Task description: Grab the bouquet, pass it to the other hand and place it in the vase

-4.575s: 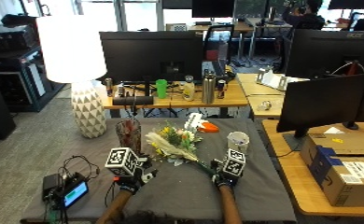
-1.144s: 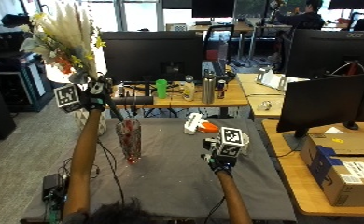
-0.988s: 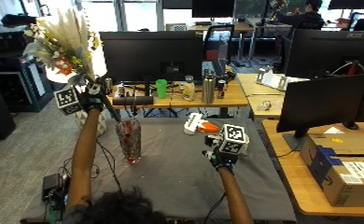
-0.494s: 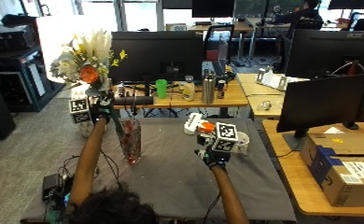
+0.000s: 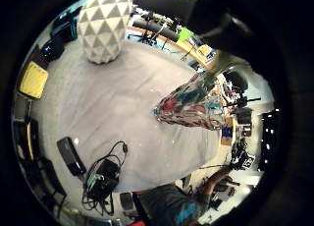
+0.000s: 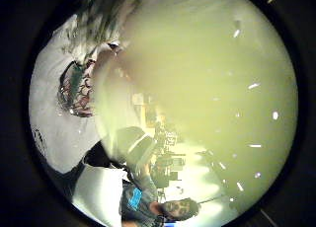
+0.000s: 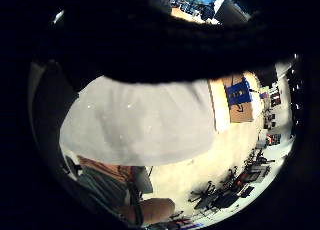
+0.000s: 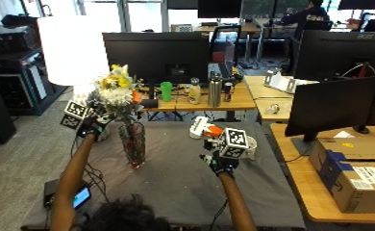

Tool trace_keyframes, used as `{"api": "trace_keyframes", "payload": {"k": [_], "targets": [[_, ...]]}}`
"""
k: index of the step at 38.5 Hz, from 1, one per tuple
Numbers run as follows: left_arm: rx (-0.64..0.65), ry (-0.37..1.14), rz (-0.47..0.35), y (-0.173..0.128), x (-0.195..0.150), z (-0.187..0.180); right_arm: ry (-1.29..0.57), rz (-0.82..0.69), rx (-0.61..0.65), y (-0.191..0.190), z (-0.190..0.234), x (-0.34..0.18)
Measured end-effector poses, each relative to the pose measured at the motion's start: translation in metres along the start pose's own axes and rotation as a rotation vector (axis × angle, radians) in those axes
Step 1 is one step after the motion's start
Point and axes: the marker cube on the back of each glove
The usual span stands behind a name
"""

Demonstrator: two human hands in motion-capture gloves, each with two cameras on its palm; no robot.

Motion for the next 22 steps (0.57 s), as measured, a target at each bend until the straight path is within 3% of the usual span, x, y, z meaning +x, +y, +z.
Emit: {"api": "trace_keyframes", "payload": {"k": [2, 6, 12, 22], "targets": [[-0.014, -0.002, -0.045, 0.010, -0.008, -0.006, -0.008, 0.000, -0.001, 0.002, -0.001, -0.001], [0.013, 0.054, 0.004, 0.008, -0.023, -0.024, -0.018, -0.010, 0.015, 0.001, -0.002, -0.003], [0.080, 0.104, 0.042, 0.031, -0.012, -0.045, -0.031, -0.027, 0.024, 0.001, 0.000, -0.009], [0.052, 0.072, 0.002, 0.071, -0.014, -0.060, -0.067, -0.051, 0.041, -0.001, 0.002, -0.023]]}}
